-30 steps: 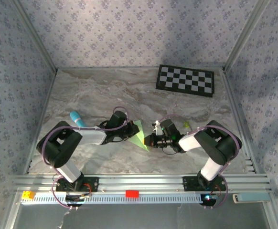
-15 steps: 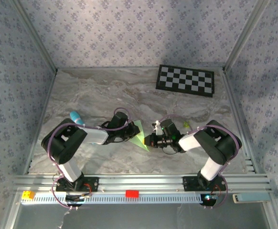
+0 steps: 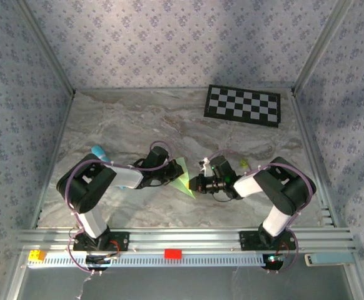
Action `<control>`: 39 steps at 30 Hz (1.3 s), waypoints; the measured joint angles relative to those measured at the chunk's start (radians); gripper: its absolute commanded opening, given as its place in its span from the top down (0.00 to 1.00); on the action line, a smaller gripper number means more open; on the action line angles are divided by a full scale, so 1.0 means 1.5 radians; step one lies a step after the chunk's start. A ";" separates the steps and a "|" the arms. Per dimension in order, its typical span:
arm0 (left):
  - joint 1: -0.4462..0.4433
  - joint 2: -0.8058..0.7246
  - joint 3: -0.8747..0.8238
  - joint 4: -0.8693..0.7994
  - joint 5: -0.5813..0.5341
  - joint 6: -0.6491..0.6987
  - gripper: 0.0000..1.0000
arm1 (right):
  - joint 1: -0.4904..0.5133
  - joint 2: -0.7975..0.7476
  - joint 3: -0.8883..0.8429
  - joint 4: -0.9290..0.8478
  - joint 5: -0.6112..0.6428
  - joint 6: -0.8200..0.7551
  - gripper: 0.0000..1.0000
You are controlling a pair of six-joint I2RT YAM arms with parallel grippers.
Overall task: Fold a paper plane with a square sheet of paper (pick it up from the middle)
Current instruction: Fourth fold the wing at the center of the table.
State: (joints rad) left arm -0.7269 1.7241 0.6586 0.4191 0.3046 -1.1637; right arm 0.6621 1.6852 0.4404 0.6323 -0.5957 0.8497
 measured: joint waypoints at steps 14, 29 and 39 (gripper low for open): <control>0.000 0.000 0.000 -0.006 -0.014 0.000 0.95 | -0.005 0.004 0.005 -0.006 -0.013 0.000 1.00; 0.000 0.015 0.008 -0.012 -0.015 0.000 0.96 | -0.006 0.004 0.012 -0.022 -0.017 0.005 0.94; 0.000 0.021 0.013 -0.011 -0.008 0.000 0.97 | 0.003 -0.043 0.018 -0.107 0.009 -0.014 0.84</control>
State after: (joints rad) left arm -0.7269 1.7554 0.6785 0.4019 0.2920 -1.1633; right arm 0.6662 1.6203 0.4675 0.4713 -0.5823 0.8291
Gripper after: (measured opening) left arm 0.046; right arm 0.160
